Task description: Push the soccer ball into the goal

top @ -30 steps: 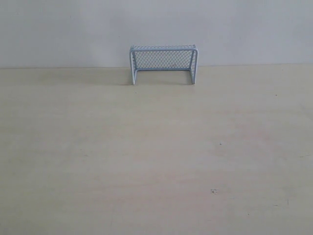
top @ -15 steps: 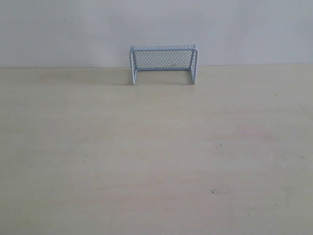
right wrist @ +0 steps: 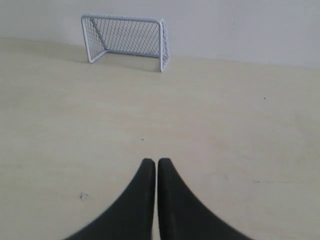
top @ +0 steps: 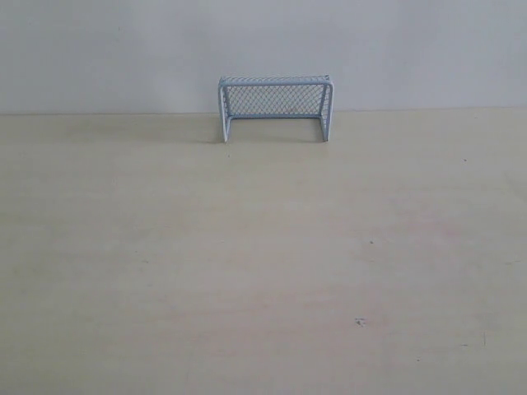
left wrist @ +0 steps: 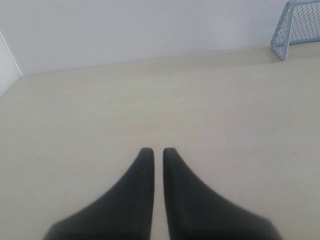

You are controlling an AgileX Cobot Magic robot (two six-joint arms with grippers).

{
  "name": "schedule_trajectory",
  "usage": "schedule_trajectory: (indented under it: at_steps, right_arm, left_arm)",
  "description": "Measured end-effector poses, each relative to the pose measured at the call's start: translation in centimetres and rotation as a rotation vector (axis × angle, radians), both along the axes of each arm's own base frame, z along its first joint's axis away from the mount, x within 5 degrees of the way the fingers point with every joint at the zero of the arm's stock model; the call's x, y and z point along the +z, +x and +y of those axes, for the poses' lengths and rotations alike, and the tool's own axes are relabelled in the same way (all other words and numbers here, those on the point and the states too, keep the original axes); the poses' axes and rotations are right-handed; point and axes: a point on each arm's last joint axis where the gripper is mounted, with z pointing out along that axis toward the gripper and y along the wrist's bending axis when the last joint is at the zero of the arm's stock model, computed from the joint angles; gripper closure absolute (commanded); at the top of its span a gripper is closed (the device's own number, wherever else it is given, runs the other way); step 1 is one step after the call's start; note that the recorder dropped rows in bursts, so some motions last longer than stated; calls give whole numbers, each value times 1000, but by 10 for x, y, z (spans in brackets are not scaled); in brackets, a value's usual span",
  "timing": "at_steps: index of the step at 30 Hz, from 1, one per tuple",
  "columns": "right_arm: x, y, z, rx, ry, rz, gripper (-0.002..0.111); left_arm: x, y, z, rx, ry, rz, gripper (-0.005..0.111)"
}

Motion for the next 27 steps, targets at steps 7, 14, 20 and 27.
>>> schedule_trajectory:
  at_steps: [7,14,20,27]
  right_arm:
    - [-3,-1,0,-4,-3,31,108]
    - [-3,0,-5,-97,32,46,108]
    - [-4,1,-6,-132,37,53,108]
    - [-4,1,-7,-134,38,55,108]
  left_arm:
    - [0,0,0,0,0,0,100]
    - [0,0,0,0,0,0,100]
    - [0,0,0,0,0,0,100]
    - [0,0,0,0,0,0,100]
